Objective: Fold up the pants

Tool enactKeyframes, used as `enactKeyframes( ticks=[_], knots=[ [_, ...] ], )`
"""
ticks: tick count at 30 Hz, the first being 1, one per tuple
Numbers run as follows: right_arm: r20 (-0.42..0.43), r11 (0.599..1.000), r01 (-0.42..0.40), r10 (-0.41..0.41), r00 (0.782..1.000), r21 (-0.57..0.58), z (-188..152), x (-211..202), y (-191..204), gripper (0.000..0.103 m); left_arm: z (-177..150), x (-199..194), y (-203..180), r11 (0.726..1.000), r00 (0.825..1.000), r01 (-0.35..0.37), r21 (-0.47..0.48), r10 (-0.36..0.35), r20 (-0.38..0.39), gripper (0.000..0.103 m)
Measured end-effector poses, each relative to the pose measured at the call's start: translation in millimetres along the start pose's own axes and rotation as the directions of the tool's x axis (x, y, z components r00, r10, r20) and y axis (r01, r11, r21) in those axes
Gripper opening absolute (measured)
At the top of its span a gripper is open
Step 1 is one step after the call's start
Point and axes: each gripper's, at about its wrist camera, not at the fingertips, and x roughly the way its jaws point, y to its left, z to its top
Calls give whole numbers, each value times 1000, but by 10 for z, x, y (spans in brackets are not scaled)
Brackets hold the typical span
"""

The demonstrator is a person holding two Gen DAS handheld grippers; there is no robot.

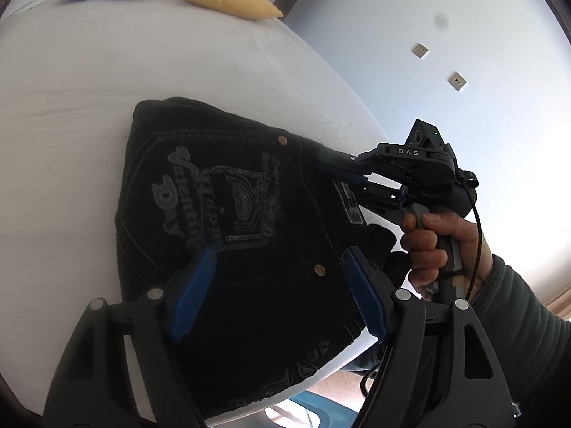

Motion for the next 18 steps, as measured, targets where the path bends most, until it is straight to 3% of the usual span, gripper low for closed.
enactKeyframes(
  ticks=[3,4,5,6,7,10,13,15,18],
  knots=[
    [56,999,15,-16,998,32,-3,-252,-182,3,-79,-37,-49,1000,1000,0,8,0,8,72],
    [70,999,32,-34,997,26,-33,-354,-162,6,-76,-68,-59,1000,1000,7,4,-7,14,72],
    [87,998,58,-57,995,-4,-93,-458,-79,13,-66,-101,-93,1000,1000,14,1,-14,25,72],
    [100,998,46,-42,994,-35,-169,-563,21,40,-53,-151,-115,1000,999,15,7,-15,43,72],
    [107,998,-2,9,994,-58,-271,-652,133,58,-41,-199,-135,1000,998,12,16,-13,62,72],
    [42,984,-90,97,994,-154,-581,-671,477,61,2,-267,-112,1000,998,13,-5,-13,62,72],
    [-93,972,-50,29,995,-229,-867,-403,595,61,-1,-377,-66,999,996,24,-31,-21,83,72],
    [-116,977,17,-43,992,-212,-970,-290,409,56,42,-498,-18,999,995,13,-39,-9,102,72],
    [-101,999,7,-12,995,-54,-966,-381,-28,10,89,-648,167,996,993,-6,-86,17,120,72]
  ],
)
